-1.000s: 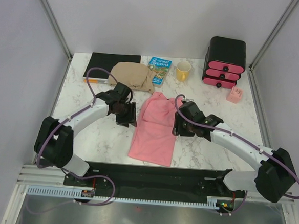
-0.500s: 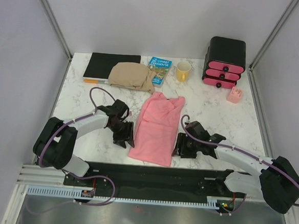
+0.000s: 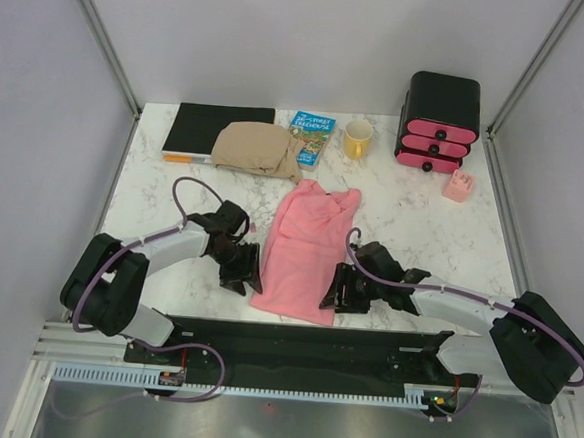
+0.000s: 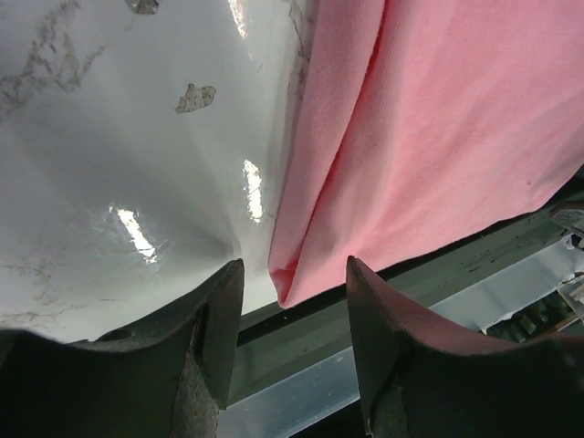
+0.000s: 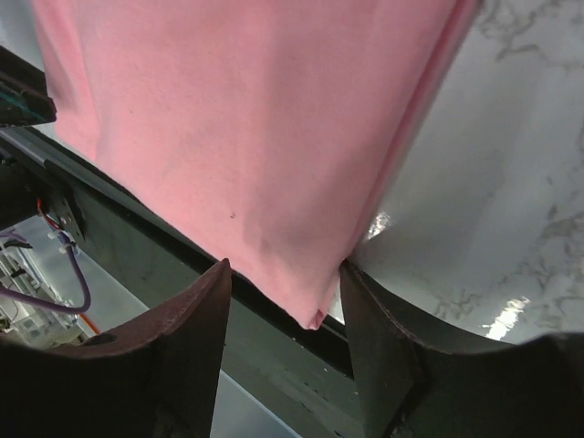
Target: Fold and stack the t-shirts
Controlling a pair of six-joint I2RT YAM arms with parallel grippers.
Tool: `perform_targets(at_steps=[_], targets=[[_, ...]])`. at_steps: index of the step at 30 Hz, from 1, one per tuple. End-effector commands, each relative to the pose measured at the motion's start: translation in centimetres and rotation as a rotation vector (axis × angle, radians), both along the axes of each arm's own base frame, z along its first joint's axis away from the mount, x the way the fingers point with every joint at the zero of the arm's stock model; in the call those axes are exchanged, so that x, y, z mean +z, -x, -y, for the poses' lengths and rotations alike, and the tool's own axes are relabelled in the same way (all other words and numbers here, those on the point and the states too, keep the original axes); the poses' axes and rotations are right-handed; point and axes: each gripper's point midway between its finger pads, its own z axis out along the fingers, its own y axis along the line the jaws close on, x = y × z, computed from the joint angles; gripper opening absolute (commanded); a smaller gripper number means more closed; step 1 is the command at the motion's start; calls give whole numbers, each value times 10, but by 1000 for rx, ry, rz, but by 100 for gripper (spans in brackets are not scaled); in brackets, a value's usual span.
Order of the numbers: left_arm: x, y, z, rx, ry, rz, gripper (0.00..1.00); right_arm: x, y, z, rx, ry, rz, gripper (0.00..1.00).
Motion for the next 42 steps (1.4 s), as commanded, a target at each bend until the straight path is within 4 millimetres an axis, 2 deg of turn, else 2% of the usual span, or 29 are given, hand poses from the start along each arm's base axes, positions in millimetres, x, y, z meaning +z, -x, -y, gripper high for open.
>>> perform_targets(at_steps=[1, 11, 15, 19, 20, 22, 25, 26, 30, 31, 32, 34, 36, 37, 42], targets=[[-6, 2, 7, 2, 25, -38, 56, -16, 5, 1, 12, 50, -25, 60], [-23, 20, 9, -6, 15, -139, 56, -34, 26, 15, 13, 92, -77, 59], [-29, 25, 8, -10, 0, -153, 52, -40, 31, 16, 17, 91, -99, 57], [-30, 24, 8, -11, -6, -149, 40, -45, 34, 18, 23, 93, -107, 43], [-30, 25, 7, -10, -8, -150, 35, -46, 34, 18, 23, 93, -107, 34], [-29, 24, 7, -9, -8, -145, 31, -45, 33, 17, 24, 93, -103, 21], [-30, 24, 6, -7, -14, -140, 26, -44, 32, 18, 22, 91, -91, 7], [-29, 23, 6, -5, -15, -139, 21, -42, 31, 17, 21, 88, -86, 6], [-30, 24, 6, -7, -15, -142, 12, -39, 30, 18, 18, 85, -73, 5], [-30, 24, 6, -5, -16, -144, 12, -38, 29, 18, 16, 89, -68, 6], [-30, 23, 6, -7, -15, -142, 12, -37, 28, 17, 26, 86, -60, 16], [-30, 23, 6, -7, -16, -143, 12, -35, 27, 17, 36, 94, -60, 47], [-30, 23, 6, -7, -17, -142, 16, -34, 27, 18, 50, 108, -56, 52], [-30, 23, 6, -8, -16, -140, 18, -35, 29, 22, 53, 132, -66, 61], [-30, 23, 6, -8, -17, -142, 24, -40, 33, 33, 36, 154, -55, 62]])
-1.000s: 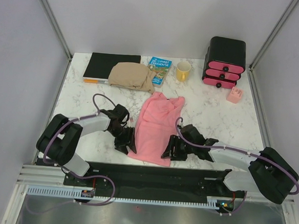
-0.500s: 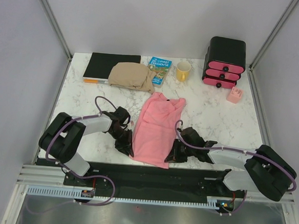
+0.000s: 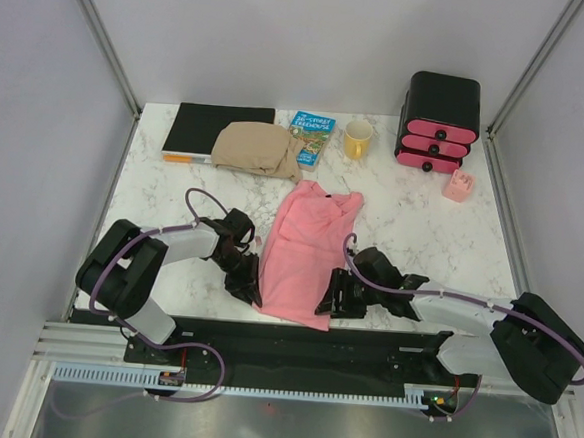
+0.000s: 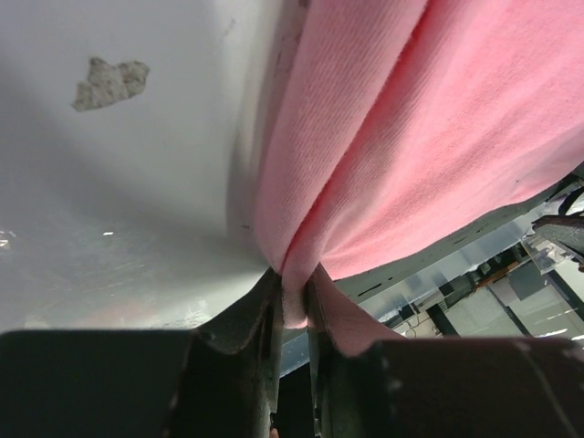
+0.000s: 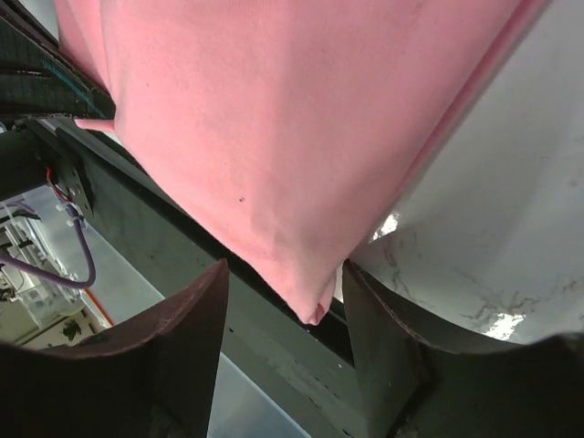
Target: Fold and stack the t-shirts
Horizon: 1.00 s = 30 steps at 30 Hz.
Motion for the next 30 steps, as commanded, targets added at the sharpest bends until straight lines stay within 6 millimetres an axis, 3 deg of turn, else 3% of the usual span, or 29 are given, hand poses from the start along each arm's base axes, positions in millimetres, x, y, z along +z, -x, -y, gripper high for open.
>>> perform_targets(at_steps=[1, 11, 23, 26, 27, 30], targets=[[-14, -4, -8, -1, -64, 34, 24, -44, 22, 48, -26, 211, -52, 61], [-13, -4, -8, -4, -61, 33, 24, -56, 42, 63, -36, 207, -86, 60], [-10, -7, -8, -1, -61, 54, 23, -66, 40, 51, -7, 205, -121, 59], [-9, -8, -8, 1, -61, 61, 23, -74, 46, 51, 7, 215, -159, 52], [-10, -7, -8, 2, -62, 59, 23, -75, 44, 48, 8, 202, -150, 36], [-9, -8, -8, 1, -61, 61, 20, -75, 43, 49, 6, 216, -147, 10]])
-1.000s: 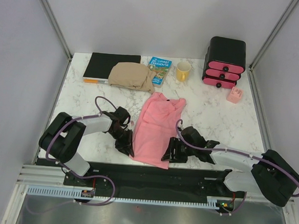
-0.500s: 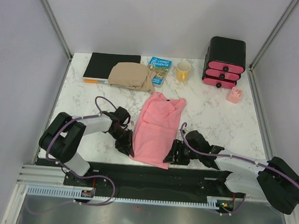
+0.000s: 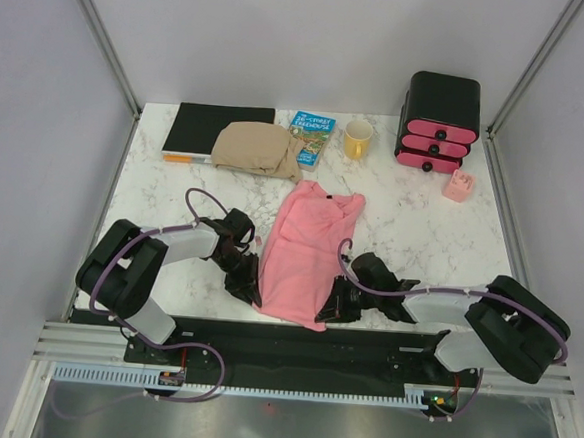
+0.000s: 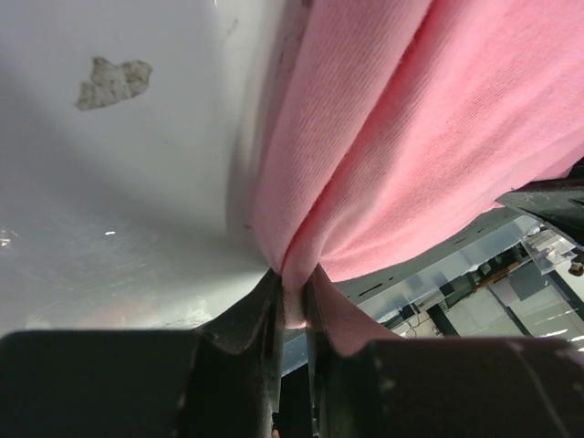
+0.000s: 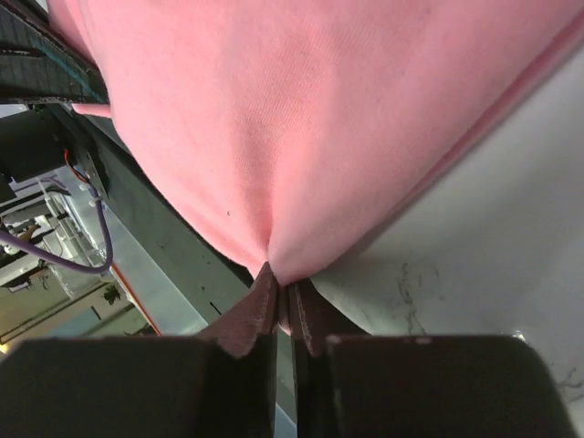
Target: Fold and stack the t-shirts
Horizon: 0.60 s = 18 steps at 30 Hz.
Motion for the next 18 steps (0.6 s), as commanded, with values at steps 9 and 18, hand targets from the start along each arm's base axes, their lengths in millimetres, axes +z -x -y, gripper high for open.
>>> perform_targets(at_steps=[9, 18], targets=[[0, -14, 0, -12, -6, 107, 2, -23, 15, 56, -68, 241, 20, 0], [53, -29, 23, -10, 150, 210, 2, 25, 0, 30, -40, 152, 62, 0]])
